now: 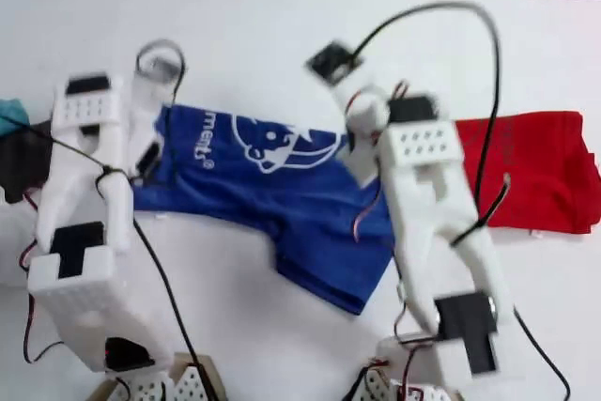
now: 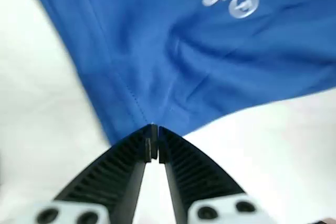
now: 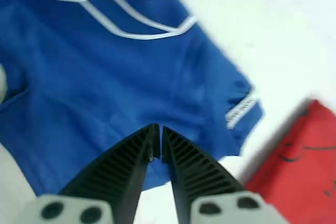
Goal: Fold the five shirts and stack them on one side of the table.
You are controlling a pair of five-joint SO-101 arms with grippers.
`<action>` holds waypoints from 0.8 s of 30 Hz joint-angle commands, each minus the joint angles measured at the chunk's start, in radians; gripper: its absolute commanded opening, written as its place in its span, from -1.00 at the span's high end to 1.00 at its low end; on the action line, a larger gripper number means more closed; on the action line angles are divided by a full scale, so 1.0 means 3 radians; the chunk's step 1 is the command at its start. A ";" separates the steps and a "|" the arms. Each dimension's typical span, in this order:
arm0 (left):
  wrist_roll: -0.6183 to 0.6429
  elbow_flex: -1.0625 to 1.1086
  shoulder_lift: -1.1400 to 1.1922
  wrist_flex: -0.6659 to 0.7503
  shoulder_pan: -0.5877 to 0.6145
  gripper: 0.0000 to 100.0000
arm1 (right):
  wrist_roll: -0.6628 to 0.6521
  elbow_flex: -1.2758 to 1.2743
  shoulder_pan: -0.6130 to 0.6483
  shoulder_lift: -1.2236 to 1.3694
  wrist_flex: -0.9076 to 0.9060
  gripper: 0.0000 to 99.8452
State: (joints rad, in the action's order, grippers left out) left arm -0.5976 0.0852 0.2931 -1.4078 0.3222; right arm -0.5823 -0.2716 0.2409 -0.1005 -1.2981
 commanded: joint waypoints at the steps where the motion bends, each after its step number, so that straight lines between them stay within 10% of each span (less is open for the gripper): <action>1: -0.0051 0.0442 -0.0077 0.0532 0.0087 0.93 | -0.0015 -0.0905 0.0100 -0.0483 0.0417 0.96; 24: -0.0046 -0.2064 0.1718 -0.0982 0.0624 0.93 | -0.0624 -0.1887 -0.0473 -0.0596 0.0831 0.96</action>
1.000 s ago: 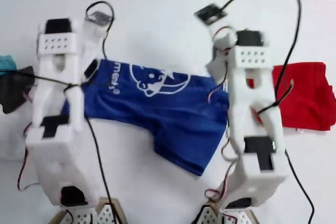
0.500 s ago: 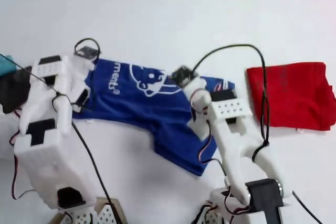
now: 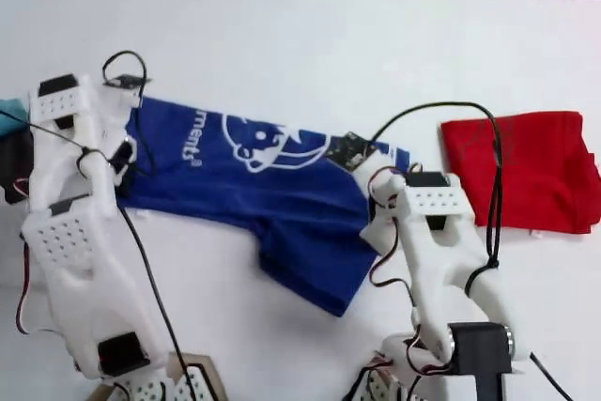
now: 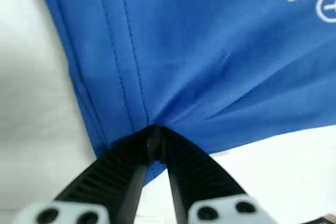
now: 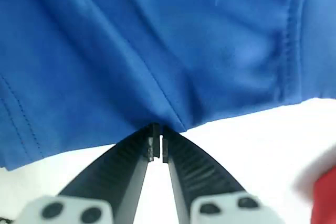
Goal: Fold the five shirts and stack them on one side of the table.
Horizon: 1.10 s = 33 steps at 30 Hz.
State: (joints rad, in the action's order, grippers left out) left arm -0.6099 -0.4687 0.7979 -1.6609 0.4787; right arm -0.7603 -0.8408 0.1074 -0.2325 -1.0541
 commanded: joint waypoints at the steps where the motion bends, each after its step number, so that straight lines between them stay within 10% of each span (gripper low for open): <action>1: -0.0005 -0.0263 0.0036 -0.0179 0.0072 0.93 | -0.0031 0.0010 -0.0018 -0.0166 0.0018 0.96; 13: 0.0148 -0.0867 -0.0164 -0.0404 -0.0128 0.93 | 0.0506 0.1120 -0.0095 -0.0258 0.0033 0.96; 33: 0.0496 -0.0872 0.0445 -0.0153 -0.0604 0.93 | 0.0506 0.3611 -0.0130 0.2749 -0.0550 0.96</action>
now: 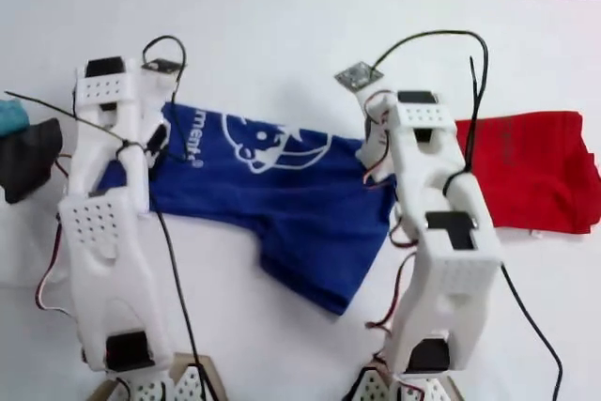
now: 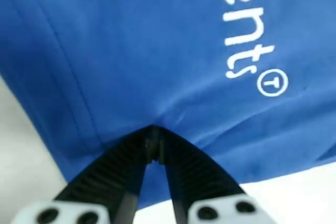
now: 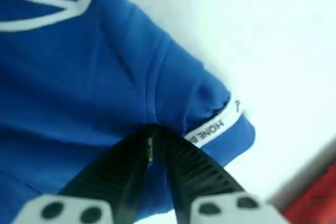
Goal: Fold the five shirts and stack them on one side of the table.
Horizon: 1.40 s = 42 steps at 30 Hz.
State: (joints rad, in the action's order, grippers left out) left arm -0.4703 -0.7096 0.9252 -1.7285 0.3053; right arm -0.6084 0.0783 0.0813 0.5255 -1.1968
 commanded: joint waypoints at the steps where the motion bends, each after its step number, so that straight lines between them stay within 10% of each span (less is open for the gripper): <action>1: 0.0031 -0.0069 0.0020 0.0066 -0.0026 0.93 | 0.0000 0.0736 -0.0023 0.0350 -0.0125 0.96; 22: 0.0026 -0.0642 -0.0353 -0.0174 -0.0010 0.93 | 0.0031 0.3938 0.0151 0.1624 -0.1736 0.96; 34: 0.0010 -0.0831 -0.0102 0.0174 -0.0066 0.93 | 0.0169 0.1499 0.0448 -0.0212 -0.1644 0.96; 42: 0.0010 -0.0831 0.0322 0.0430 -0.0082 0.93 | 0.0164 -0.1263 0.0713 -0.1757 -0.0279 0.96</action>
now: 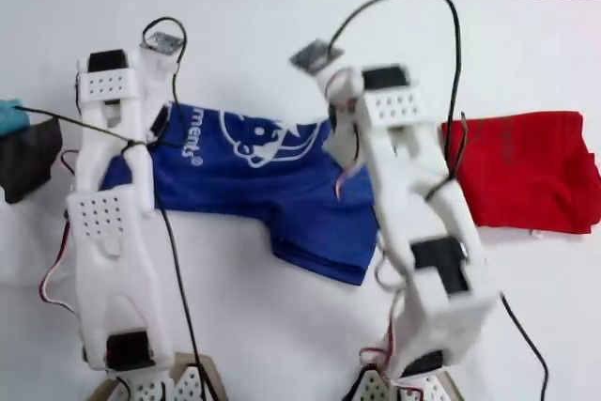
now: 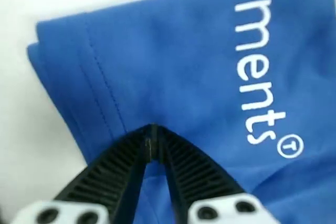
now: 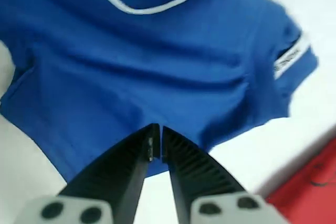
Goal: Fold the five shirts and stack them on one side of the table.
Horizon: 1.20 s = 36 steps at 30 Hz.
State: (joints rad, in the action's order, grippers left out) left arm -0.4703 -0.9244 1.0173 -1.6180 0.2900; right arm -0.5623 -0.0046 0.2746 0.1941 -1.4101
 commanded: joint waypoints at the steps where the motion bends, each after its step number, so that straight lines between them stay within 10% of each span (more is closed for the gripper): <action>1: 0.0010 -0.0115 0.0031 0.0061 -0.0020 0.93 | 0.0010 -0.1279 0.0064 -0.0780 0.0560 0.96; 10: 0.0010 -0.0115 0.0066 0.0056 0.0015 0.93 | -0.0072 -0.2685 0.0033 -0.1465 0.0913 0.96; 36: 0.0026 -0.0806 0.0031 -0.0532 0.0092 0.92 | -0.0522 -0.2767 -0.0361 -0.2038 0.0846 0.96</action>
State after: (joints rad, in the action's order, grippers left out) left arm -0.4718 -1.0503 1.0464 -1.7100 0.3376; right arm -0.7188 -0.8470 0.1550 -0.2969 -1.1308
